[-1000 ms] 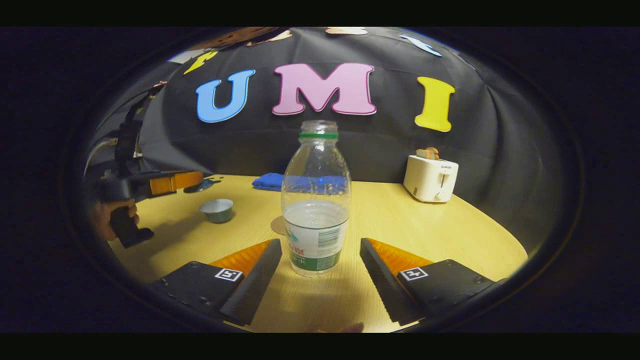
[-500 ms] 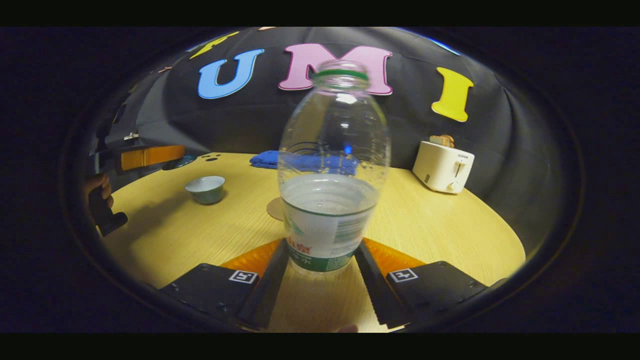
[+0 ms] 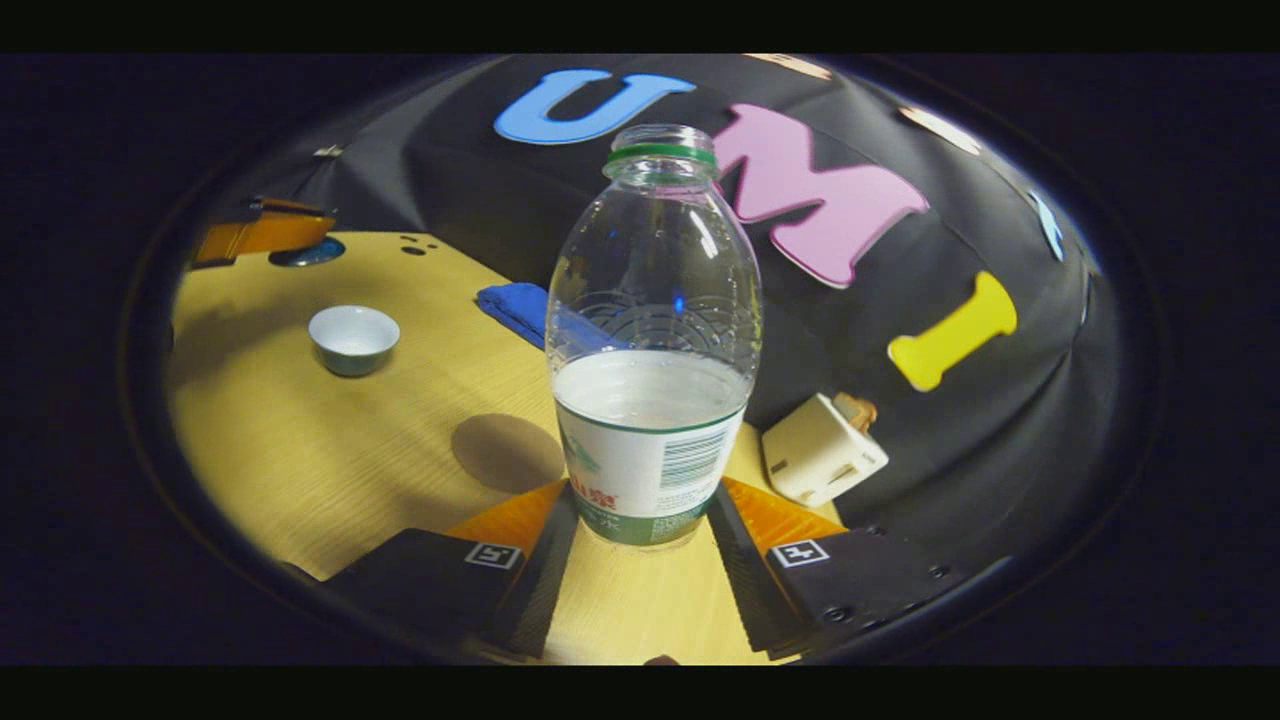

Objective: Open the teacup lid with one hand, grasp the water bottle and pour water into the teacup with the other hand; after pouring, place the water bottle on the coaster and then close the teacup lid.

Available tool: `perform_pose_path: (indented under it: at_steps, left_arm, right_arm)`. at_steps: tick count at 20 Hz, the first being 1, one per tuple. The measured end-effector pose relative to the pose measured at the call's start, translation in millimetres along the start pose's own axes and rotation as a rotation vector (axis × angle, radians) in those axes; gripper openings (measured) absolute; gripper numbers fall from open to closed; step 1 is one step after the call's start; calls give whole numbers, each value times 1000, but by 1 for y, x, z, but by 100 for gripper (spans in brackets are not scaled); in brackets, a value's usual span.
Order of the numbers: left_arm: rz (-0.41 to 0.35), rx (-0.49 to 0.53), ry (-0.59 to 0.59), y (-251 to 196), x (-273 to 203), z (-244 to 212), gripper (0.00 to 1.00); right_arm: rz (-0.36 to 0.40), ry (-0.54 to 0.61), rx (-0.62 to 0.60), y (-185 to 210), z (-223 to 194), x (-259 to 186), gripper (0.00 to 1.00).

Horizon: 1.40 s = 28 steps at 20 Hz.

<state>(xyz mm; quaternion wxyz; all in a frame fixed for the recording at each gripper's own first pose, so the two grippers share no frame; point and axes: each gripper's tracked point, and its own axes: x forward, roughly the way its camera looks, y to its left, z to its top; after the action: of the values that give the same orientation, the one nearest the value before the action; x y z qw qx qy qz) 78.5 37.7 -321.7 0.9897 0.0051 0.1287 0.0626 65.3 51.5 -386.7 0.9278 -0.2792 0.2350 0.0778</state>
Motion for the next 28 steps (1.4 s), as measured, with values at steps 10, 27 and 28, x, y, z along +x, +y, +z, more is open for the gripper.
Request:
perform_pose_path:
  at_steps: [10, 27, 28]
  left_arm:
    - [41, -41, -10, 35, -13, 3, 27]
    - [112, -94, 26, 60, -22, -11, 33]
    - [116, -96, 25, 61, -21, -10, 31]
  right_arm:
    - [-81, 19, -427, 10, 28, 42, 75]
    - [-198, -66, -879, 7, 56, 65, 74]
    - [-205, -74, -904, 3, 58, 66, 74]
